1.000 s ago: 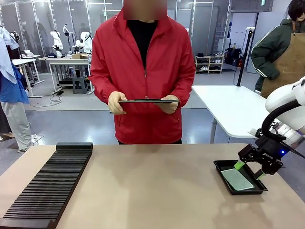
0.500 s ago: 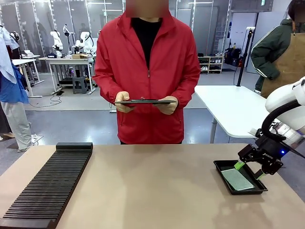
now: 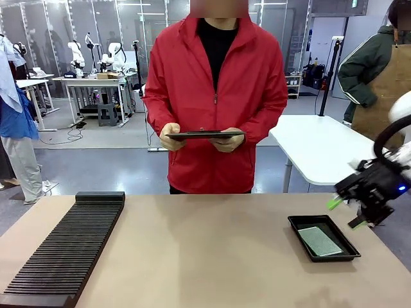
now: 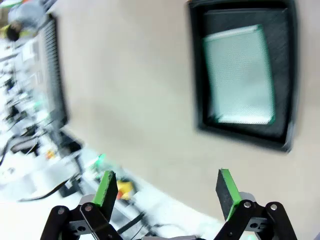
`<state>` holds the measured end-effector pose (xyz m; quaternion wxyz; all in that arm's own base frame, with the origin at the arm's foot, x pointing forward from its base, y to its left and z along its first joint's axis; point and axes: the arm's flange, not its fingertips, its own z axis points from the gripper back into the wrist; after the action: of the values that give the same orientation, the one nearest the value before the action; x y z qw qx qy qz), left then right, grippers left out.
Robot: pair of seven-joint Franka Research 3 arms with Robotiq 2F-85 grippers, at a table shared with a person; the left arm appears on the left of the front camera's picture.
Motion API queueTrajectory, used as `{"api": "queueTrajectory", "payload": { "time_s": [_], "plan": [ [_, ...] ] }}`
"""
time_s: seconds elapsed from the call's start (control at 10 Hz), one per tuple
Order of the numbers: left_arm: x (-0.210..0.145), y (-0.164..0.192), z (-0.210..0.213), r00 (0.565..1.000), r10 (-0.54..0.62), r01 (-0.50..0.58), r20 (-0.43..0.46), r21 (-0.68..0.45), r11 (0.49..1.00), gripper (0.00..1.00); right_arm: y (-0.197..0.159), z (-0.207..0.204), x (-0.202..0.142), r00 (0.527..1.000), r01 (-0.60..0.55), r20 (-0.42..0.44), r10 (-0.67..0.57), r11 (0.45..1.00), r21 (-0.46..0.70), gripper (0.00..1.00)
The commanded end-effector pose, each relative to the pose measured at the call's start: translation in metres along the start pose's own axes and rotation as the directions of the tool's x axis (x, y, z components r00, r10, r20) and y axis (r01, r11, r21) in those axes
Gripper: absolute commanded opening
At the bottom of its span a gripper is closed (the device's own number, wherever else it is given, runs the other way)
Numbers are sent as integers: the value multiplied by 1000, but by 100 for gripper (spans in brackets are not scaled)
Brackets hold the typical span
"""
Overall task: Inspect the PCB.
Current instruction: Place the Blank PCB in the ESD tray.
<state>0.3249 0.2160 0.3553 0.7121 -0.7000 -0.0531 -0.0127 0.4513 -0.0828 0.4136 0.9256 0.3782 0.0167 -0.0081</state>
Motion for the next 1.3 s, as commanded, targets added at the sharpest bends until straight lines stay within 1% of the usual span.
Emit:
{"api": "queueTrajectory", "payload": {
  "time_s": [0.0, 0.1, 0.2, 0.4, 0.5, 0.6, 0.7, 0.8, 0.9, 1.0, 1.1, 1.2],
  "plan": [
    [0, -1, 1, 1000, -2, 2, 2, 0, 1000, 100, -28, 40, -15, 998, 39, -52, -29, 975, 219, 100],
    [0, -1, 1, 1000, -2, 2, 2, 0, 1000, 100, -45, 56, -25, 997, 55, -70, -34, 941, 334, 100],
    [0, -1, 1, 1000, -2, 2, 2, 0, 1000, 100, -65, 69, -39, 994, 85, -106, -39, 876, 475, 100],
    [0, -1, 1, 1000, -2, 2, 2, 0, 1000, 100, -104, 82, -64, 996, 66, -92, -12, 791, 608, 100],
    [0, -1, 1, 1000, -2, 2, 2, 0, 1000, 100, -121, 80, -78, 997, 60, -73, -16, 759, 649, 100],
    [0, -1, 1, 1000, -2, 2, 2, 0, 1000, 100, -132, 74, -93, 999, 42, -50, -11, 723, 690, 100],
    [0, -1, 1, 1000, -2, 2, 2, 0, 1000, 100, -136, 70, -102, 1000, -15, 6, 15, 701, 713, 100],
    [0, -1, 1, 1000, -2, 2, 2, 0, 1000, 100, -134, 68, -107, 998, -69, 54, 43, 685, 725, 100],
    [0, -1, 1, 1000, -2, 2, 2, 0, 1000, 100, -131, 66, -107, 993, -114, 107, 53, 685, 720, 100],
    [0, -1, 1, 1000, -2, 2, 2, 0, 1000, 100, -125, 64, -104, 991, -127, 128, 51, 688, 714, 100],
    [0, -1, 1, 1000, -2, 2, 2, 0, 1000, 100, -117, 63, -104, 991, -126, 119, 58, 693, 710, 100],
    [0, -1, 1, 1000, -2, 2, 2, 0, 1000, 100, -111, 63, -103, 993, -117, 100, 66, 720, 684, 100]
  ]
}}
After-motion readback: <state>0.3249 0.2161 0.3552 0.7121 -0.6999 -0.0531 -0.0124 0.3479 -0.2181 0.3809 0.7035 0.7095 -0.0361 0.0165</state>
